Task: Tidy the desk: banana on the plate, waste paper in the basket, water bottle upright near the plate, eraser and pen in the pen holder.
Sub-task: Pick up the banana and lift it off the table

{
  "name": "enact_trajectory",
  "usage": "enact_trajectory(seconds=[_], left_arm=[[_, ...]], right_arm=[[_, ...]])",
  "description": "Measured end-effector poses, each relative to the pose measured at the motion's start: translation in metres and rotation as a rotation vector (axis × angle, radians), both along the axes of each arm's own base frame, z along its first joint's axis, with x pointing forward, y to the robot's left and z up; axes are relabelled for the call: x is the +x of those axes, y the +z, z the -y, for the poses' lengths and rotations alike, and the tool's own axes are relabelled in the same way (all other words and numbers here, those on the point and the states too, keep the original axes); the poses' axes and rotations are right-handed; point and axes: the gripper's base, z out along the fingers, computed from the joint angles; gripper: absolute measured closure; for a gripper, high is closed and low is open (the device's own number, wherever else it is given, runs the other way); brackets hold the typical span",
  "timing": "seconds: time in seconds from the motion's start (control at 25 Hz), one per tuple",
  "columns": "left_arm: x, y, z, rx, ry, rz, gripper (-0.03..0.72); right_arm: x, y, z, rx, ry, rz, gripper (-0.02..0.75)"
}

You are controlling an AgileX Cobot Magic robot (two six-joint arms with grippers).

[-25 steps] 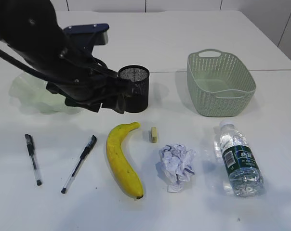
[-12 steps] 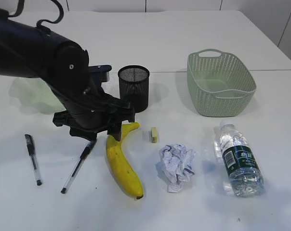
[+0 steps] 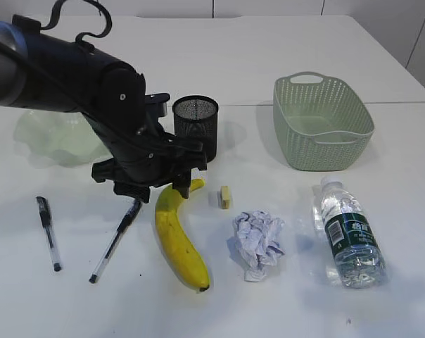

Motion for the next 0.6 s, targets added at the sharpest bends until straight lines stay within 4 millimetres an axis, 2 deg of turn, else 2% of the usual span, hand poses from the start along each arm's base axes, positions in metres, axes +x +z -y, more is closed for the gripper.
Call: enact_trajectory(seconds=[0.16, 0.6], left_arm=[[0.005, 0.004, 0.004, -0.031, 0.048, 0.007, 0.195], [0.008, -0.024, 0.006, -0.011, 0.107, -0.057, 0.189]], right_arm=[[0.0, 0.0, 0.0, 0.0, 0.0, 0.0, 0.296], [0.0, 0.0, 0.0, 0.006, 0.001, 0.0, 0.296]])
